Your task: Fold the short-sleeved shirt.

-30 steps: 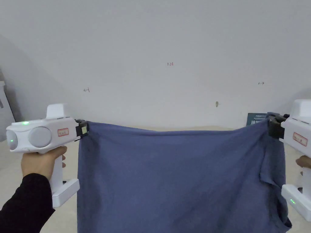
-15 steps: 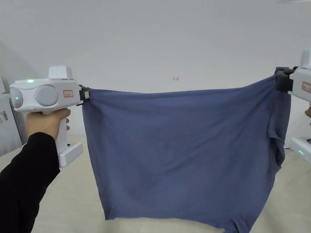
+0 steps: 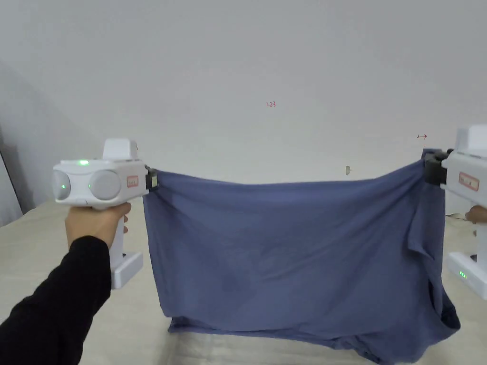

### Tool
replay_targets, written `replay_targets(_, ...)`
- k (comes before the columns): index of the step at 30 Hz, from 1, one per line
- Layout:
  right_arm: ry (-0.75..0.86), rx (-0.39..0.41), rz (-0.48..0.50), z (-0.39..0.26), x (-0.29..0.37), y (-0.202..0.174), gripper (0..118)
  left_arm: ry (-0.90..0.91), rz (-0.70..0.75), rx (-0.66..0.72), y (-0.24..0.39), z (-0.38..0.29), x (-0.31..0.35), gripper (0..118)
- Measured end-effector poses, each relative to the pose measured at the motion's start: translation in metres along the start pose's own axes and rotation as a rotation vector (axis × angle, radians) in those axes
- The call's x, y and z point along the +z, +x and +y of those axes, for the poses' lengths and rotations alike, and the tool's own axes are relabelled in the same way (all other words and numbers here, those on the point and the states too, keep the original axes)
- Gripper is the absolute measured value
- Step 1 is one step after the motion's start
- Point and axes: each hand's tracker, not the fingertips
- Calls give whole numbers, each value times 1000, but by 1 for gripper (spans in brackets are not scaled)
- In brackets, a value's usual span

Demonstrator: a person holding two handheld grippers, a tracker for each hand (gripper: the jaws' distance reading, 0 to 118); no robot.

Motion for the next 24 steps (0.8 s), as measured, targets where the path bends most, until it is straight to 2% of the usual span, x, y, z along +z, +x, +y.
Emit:
replay_targets(11,-186,-70,20,-130,2,-17,4,-197,-24,19,3,-137,-52,0)
replay_targets(17,-265,-149,67,-202,51,-26,4,-290,-55,31,1,-213,-22,0)
replay_targets(24,-361,-245,90,-282,142,-40,4,-412,-61,66,-8,-300,40,0)
